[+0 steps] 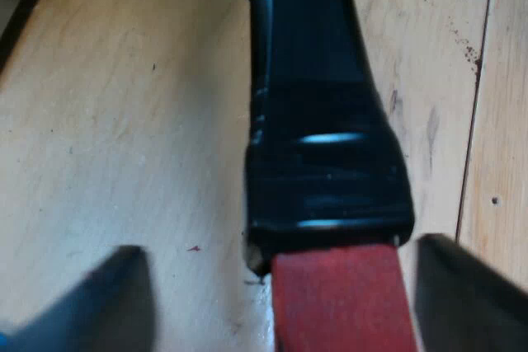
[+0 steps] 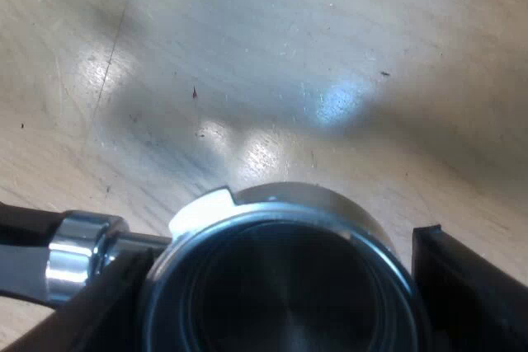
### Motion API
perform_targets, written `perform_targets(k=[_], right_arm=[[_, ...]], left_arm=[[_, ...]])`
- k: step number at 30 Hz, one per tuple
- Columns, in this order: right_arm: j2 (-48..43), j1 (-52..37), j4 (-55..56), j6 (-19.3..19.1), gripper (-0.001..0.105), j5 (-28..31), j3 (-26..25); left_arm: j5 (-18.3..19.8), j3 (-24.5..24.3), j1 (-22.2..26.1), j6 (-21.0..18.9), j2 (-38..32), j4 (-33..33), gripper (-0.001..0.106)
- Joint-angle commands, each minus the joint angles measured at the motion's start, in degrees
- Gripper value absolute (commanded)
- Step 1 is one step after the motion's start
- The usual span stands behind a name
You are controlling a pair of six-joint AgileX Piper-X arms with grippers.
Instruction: Put the handle in the coffee machine
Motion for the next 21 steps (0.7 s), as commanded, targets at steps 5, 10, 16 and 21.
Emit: perform_targets(k=[5,10,16,21], right_arm=[[-0.8,0.0,-0.3,-0.5,0.000,-1.1,-0.5],[-0.8,0.0,-0.3,-0.5,0.000,-1.1,-0.5],[-0.8,0.0,-0.3,-0.7,0.003,-1.3,-0.5],[-0.8,0.0,-0.3,-1.1,0.058,-2.1,-0.5]], left_arm=[[2.1,-1.4,-0.3,-0.5,-0.2,2.5,0.020],[2.1,-2.0,-0.3,-3.0,-0.2,2.5,0.000],[2.1,-2.0,-0.3,-3.1,-0.2,2.4,0.000],[2.1,-2.0,-0.3,-3.1,-0.2,2.4,0.000]])
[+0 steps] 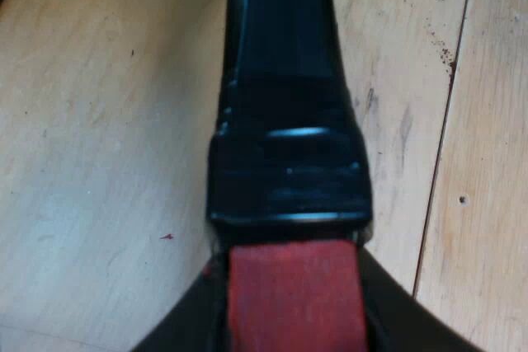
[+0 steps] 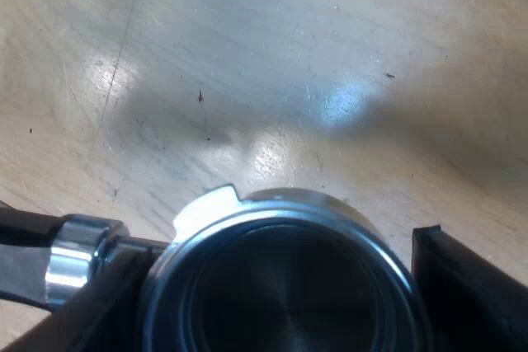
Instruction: Put the handle in the coffee machine
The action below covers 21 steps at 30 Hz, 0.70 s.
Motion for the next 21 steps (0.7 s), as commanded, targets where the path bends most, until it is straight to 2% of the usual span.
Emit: perform_targets(k=[1,2,3,6,11,14,21], right_arm=[[-0.8,0.0,-0.2,-1.6,0.067,-1.5,-0.5],[-0.8,0.0,-0.2,-1.7,0.080,-1.4,-0.5],[-0.8,0.0,-0.2,-2.1,0.090,-1.4,-0.5],[-0.8,0.0,-0.2,-3.0,0.098,-1.3,-0.5],[-0.9,0.0,-0.2,-3.1,0.098,-0.6,-0.5],[-2.0,0.0,-0.3,-5.1,0.098,3.3,-0.5],[-7.2,0.0,-0.3,-5.2,0.098,8.9,-0.5]], left_arm=[[0.8,-0.8,-0.3,-0.6,-0.2,-0.6,0.000],[0.8,-0.8,-0.3,-0.6,-0.2,-0.6,0.000],[0.8,-0.8,-0.3,-0.6,-0.2,-0.6,0.000],[0.8,-0.8,-0.3,-0.6,-0.2,-0.6,0.000],[0.8,-0.8,-0.3,-0.9,-0.2,-0.6,0.000],[0.8,-0.8,-0.3,-2.5,-0.2,-0.6,0.000],[0.8,-0.9,-0.3,-4.2,-0.2,-0.6,0.000]])
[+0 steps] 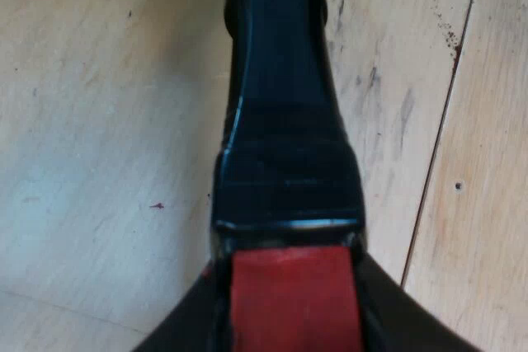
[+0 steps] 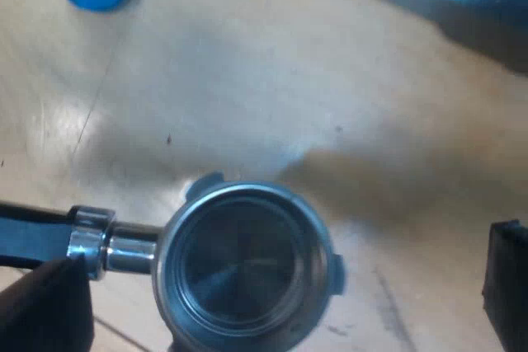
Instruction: Put the handle in the coffee machine
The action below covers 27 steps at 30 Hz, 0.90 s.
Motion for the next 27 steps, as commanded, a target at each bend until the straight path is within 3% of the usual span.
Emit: perform_targets(k=[1,12,20,27], right_arm=[[-2.6,0.0,-0.1,-1.1,0.098,2.0,-0.5],[-10.0,0.0,-0.1,-1.1,0.098,2.2,-0.5],[-12.3,0.0,-0.7,-1.1,0.098,2.2,-0.5],[-12.3,2.1,-1.3,-1.1,0.098,3.6,-0.5]], left_arm=[[1.3,-1.1,-0.3,-1.1,-0.4,-2.0,0.000],[0.7,-4.2,-0.3,-1.1,-7.3,2.0,0.000],[-3.9,-5.1,-0.3,-1.1,-13.4,7.0,0.000],[-5.7,-5.1,1.2,-4.7,-19.3,9.5,0.000]])
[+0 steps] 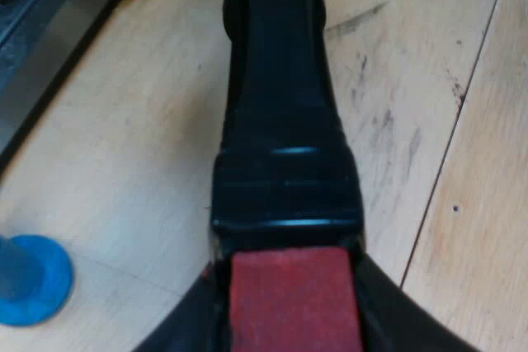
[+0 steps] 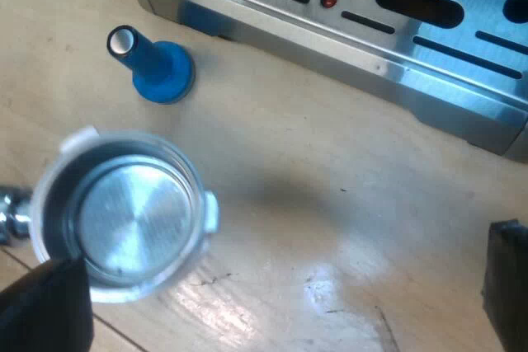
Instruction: Put the handle in the coffee machine
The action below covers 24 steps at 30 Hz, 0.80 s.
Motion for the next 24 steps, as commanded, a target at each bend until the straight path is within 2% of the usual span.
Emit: perform_targets(k=[1,5,7,16,20,24], right_arm=[[-0.4,3.6,-1.3,-0.9,0.098,3.2,-0.5],[-0.4,9.9,-5.2,-0.7,0.098,9.2,-0.5],[-0.4,12.3,-7.6,-0.4,0.098,11.2,-0.5],[1.5,19.1,-13.2,0.0,0.098,17.4,-0.4],[3.2,22.3,-14.1,0.6,0.098,24.9,-0.4],[4.9,24.7,-15.3,4.3,0.098,29.2,-0.3]], left_arm=[[0.3,-1.0,1.4,-1.8,-2.8,-1.8,0.000],[0.3,-1.0,6.3,-2.1,-6.3,0.7,0.000],[0.3,-1.0,8.6,-1.0,-7.3,2.1,0.000],[0.8,-1.0,19.1,2.8,-8.8,3.4,0.000],[0.8,-1.0,23.7,4.2,-8.8,3.4,0.000],[2.4,-1.0,26.7,4.7,-8.8,3.4,0.000]])
